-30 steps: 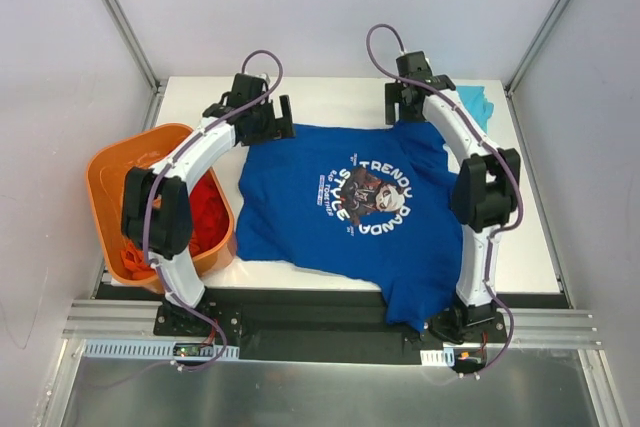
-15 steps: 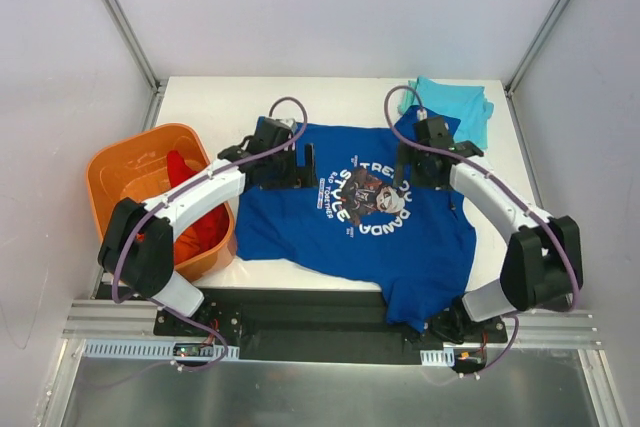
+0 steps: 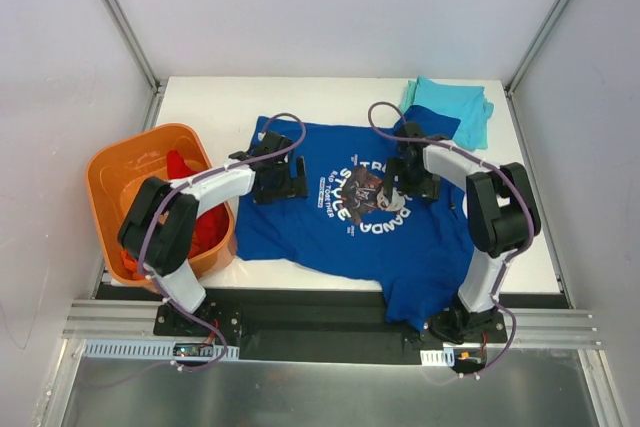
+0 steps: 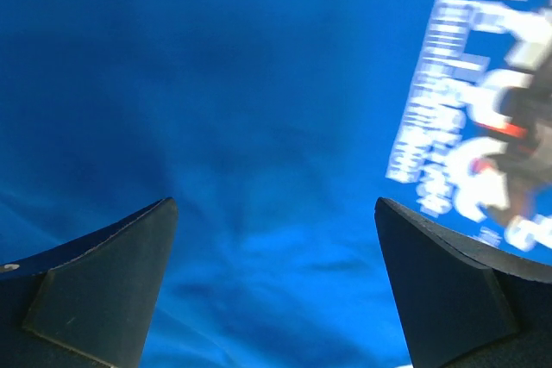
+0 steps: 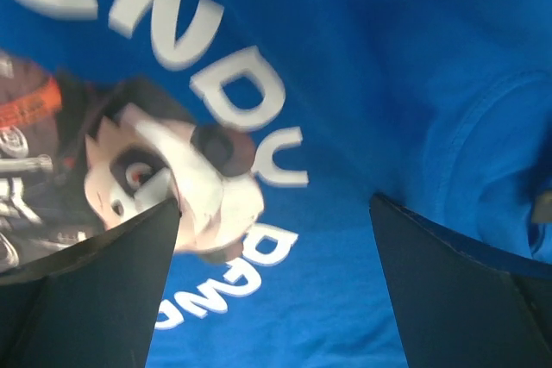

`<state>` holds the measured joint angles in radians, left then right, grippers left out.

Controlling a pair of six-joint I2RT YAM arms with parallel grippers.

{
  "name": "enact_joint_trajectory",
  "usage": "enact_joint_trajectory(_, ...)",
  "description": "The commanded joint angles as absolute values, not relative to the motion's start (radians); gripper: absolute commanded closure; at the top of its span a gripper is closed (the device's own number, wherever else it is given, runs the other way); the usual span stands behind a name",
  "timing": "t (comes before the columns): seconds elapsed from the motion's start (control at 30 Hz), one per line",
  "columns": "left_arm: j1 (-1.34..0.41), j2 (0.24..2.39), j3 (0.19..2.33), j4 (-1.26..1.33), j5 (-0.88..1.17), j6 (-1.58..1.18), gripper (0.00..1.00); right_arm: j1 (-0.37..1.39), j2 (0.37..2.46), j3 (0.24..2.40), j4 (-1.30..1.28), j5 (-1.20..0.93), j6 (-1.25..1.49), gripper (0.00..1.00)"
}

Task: Fold and stack the t-shirts
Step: Flatten out the tshirt

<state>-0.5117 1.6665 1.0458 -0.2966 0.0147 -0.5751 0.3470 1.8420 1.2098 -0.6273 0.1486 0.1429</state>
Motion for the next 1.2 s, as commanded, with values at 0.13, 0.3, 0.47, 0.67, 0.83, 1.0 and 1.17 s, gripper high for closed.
enact_joint_trajectory(0.13,-0.454,1.834,1.155,-0.295,0.029,-0.558,0.01,0.262,1.996,1.413,-0.701,0.155,0.1,0.03)
enact_joint_trajectory(0.3,-0.422,1.92,1.219,-0.295,0.057,-0.549,0.01,0.215,2.091,1.589,-0.761,0.132,0.046,0.03)
enact_joint_trajectory(0.47,-0.38,2.006,1.324,-0.296,0.101,-0.528,0.01,0.172,2.17,1.742,-0.784,0.118,-0.055,0.03)
enact_joint_trajectory(0.67,-0.376,2.072,1.466,-0.296,0.159,-0.474,0.01,0.166,2.194,1.868,-0.798,0.123,-0.167,0.03)
enact_joint_trajectory(0.83,-0.377,1.994,1.488,-0.299,0.173,-0.46,0.01,0.189,2.047,1.795,-0.77,0.112,-0.232,0.03)
enact_joint_trajectory(1.0,-0.417,1.787,1.346,-0.298,0.118,-0.495,0.01,0.25,1.837,1.599,-0.761,0.15,-0.114,0.03)
enact_joint_trajectory(1.17,-0.485,1.588,1.181,-0.296,0.051,-0.541,0.01,0.275,1.55,1.166,-0.738,0.082,0.17,0.03)
